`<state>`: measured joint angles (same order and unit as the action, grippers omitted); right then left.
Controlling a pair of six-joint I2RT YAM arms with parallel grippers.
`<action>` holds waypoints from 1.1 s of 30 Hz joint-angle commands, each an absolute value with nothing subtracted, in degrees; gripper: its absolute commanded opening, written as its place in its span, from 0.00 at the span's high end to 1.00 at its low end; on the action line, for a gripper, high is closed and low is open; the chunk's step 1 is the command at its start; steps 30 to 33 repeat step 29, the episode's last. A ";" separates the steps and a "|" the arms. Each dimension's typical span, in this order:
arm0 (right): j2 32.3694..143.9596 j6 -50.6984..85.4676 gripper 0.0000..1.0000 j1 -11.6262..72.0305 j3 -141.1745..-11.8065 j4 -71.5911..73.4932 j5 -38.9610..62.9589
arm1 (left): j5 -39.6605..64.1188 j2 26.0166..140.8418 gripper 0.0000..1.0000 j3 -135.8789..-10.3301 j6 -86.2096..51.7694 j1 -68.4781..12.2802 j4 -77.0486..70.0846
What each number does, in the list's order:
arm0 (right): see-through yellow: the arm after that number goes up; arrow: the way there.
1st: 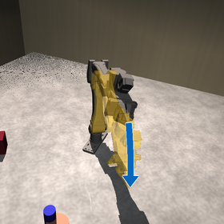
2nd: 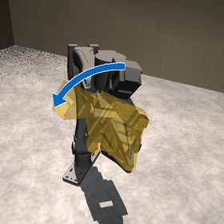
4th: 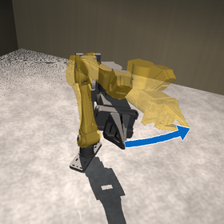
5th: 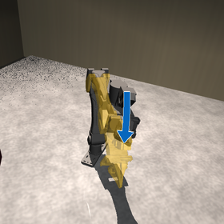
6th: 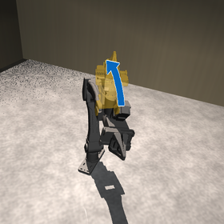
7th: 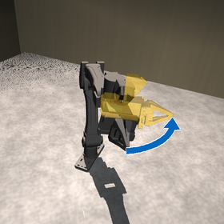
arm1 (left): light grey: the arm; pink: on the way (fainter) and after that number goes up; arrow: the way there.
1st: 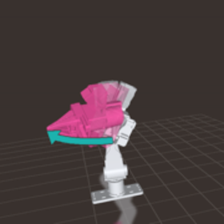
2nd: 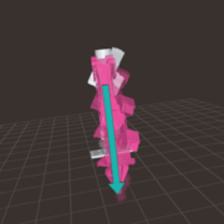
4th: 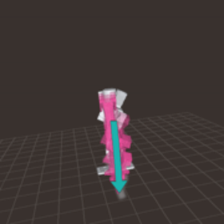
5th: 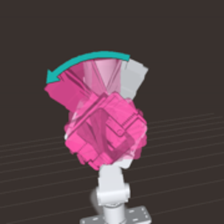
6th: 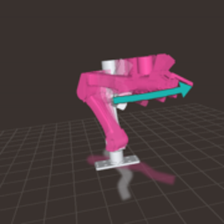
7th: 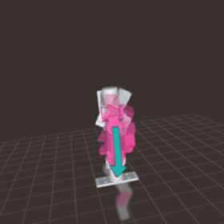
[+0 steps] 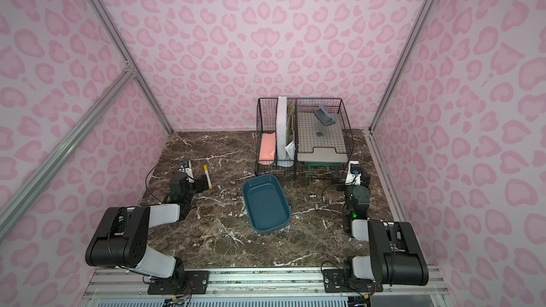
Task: Take out the socket from the storage box
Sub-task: Reset both arms
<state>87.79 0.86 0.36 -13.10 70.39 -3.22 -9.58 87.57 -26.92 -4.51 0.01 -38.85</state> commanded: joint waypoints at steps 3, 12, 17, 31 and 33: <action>87.77 1.36 0.01 0.44 -13.54 70.84 -2.93 | -9.82 87.60 0.02 -26.99 -4.29 0.00 -39.03; 87.78 1.31 0.01 0.40 -13.56 70.85 -2.82 | -9.90 87.58 0.02 -27.00 -4.29 -0.09 -39.11; 87.61 1.32 0.01 0.30 -13.21 71.30 -2.82 | -9.78 87.31 0.02 -26.56 -4.19 -0.13 -39.55; 87.41 3.26 0.01 -1.20 -11.78 73.74 -2.88 | -9.76 87.47 0.02 -26.76 -4.05 -0.13 -39.37; 87.41 3.26 0.01 -1.20 -11.78 73.74 -2.88 | -9.76 87.47 0.02 -26.76 -4.05 -0.13 -39.37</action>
